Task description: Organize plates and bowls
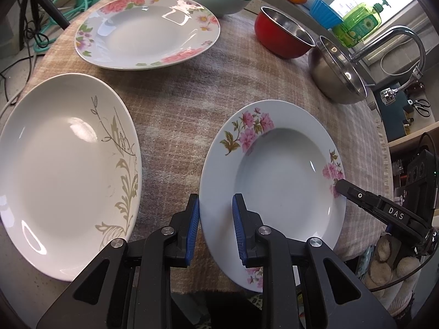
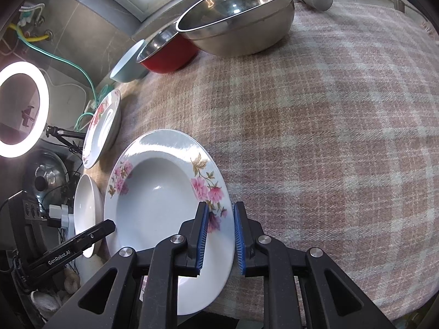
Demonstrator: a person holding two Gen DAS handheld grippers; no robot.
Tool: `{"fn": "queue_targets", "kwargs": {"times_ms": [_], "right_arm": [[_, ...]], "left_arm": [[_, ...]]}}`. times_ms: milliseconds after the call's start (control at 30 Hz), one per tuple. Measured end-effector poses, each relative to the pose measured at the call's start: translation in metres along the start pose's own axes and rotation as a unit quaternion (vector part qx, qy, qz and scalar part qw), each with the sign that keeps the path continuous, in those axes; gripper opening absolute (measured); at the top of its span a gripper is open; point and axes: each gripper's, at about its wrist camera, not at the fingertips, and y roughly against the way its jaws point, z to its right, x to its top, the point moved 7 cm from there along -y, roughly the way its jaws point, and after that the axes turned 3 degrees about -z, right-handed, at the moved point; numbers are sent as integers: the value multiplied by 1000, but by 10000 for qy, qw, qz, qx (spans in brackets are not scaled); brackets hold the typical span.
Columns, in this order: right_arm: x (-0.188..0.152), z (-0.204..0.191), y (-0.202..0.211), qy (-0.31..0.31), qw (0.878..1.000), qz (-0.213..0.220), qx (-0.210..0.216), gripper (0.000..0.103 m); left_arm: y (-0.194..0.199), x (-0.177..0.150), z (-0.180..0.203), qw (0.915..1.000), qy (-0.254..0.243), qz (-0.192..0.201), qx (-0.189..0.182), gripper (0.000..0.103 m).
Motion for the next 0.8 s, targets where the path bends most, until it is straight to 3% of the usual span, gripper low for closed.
{"fn": "queue_targets", "kwargs": {"times_ms": [300, 433, 567, 800], "right_arm": [[1, -2, 2, 9, 9998, 49, -169, 19], [4, 3, 8, -59, 9996, 140, -233, 26], [8, 3, 14, -75, 9993, 249, -281, 26], [15, -19, 23, 136, 9987, 435, -217, 28]], "left_arm": [[12, 4, -2, 9998, -63, 186, 71, 22], [19, 6, -6, 9996, -41, 262, 78, 22], [27, 9, -12, 9994, 21, 346, 39, 22], [43, 20, -26, 9985, 77, 539, 18, 22]]}}
